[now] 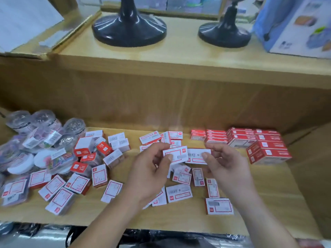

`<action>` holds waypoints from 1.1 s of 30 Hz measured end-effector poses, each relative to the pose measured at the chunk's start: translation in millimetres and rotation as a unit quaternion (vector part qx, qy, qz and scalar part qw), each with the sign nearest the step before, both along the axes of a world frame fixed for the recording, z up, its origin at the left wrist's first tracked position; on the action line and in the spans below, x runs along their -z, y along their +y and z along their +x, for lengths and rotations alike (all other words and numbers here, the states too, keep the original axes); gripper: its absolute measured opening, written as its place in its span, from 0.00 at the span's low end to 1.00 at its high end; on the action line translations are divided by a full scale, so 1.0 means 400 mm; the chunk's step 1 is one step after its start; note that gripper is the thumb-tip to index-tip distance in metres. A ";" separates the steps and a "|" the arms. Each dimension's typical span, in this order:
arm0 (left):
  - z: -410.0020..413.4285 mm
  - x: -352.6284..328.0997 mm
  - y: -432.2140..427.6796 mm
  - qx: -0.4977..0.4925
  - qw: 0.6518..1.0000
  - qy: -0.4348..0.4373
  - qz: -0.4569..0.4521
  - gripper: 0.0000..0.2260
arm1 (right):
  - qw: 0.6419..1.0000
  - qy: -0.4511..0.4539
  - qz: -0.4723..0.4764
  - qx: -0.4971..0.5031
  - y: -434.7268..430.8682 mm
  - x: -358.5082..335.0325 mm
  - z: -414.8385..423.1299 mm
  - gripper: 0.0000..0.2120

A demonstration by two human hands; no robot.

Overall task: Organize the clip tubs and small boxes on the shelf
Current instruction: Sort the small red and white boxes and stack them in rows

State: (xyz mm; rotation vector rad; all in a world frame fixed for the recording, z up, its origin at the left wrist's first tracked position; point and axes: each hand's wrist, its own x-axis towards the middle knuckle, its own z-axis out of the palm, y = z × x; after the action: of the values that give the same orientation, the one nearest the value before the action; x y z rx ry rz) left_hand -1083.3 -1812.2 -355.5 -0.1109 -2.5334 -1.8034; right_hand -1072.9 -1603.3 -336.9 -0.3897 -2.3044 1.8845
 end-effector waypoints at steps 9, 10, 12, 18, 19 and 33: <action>-0.091 -0.011 0.203 0.142 0.982 0.000 -0.127 0.08 | 0.992 -0.025 0.037 0.116 0.200 0.034 0.060 0.10; -0.103 -0.009 0.232 0.150 0.979 0.005 -0.140 0.07 | 0.990 -0.026 0.056 0.126 0.219 0.033 0.063 0.09; -0.131 0.011 0.284 0.154 0.977 0.010 -0.148 0.07 | 0.987 -0.027 0.075 0.142 0.251 0.036 0.065 0.07; -0.187 0.088 0.349 0.082 0.979 0.021 -0.188 0.06 | 0.993 -0.030 0.040 0.110 0.290 0.035 0.062 0.07; -0.192 0.093 0.351 0.067 0.976 0.027 -0.203 0.06 | 0.994 -0.029 0.038 0.099 0.290 0.035 0.056 0.07; -0.194 0.121 0.365 0.040 0.916 0.101 -0.386 0.12 | 0.997 -0.035 0.005 0.065 0.298 0.056 -0.012 0.08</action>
State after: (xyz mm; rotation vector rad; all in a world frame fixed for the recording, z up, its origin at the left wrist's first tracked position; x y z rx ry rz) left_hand -1161.1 -1666.0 -403.9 -0.3934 -2.9268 -0.6468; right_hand -1077.7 -1484.0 -359.3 -0.5963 -2.2693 1.8264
